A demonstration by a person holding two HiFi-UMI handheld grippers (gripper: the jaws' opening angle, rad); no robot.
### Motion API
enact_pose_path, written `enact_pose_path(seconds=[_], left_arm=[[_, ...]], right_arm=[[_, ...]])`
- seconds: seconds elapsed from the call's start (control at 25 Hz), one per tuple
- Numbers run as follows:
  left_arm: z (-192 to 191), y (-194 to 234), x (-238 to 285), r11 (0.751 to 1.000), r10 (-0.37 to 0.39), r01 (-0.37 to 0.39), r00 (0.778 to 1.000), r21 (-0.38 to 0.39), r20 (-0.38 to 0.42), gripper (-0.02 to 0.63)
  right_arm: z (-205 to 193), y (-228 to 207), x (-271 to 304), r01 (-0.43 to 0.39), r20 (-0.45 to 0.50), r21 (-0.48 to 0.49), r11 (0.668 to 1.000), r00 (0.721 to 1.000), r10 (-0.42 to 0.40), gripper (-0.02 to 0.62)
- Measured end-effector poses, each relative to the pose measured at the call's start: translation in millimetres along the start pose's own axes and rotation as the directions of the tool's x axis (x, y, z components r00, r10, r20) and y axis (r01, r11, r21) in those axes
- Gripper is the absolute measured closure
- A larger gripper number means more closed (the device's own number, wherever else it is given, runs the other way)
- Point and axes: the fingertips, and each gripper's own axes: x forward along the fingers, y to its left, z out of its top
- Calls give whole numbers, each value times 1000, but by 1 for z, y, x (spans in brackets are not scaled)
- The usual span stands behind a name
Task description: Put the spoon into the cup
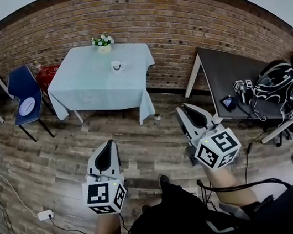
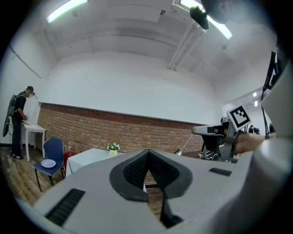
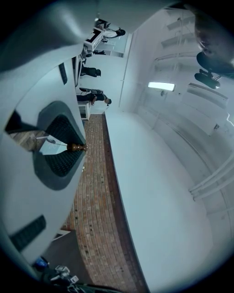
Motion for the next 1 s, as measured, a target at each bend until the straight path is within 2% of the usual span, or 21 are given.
enact_pose_path(seconds=[0.28,0.56,1.0], left_arm=[[-8,26,32,999,44,-44,999,-3,-24,597],[5,45,88,998,65,-65,998,17,-8,597],[1,57,183,996,86,-85,995,28,-57,597]], right_arm=[[-1,-14,49,-46,18,15,999,999,45,543],[6,-44,107,-81,28,16,997,996,81,543],[9,-113,167,-100,30,37,994,995,99,543]])
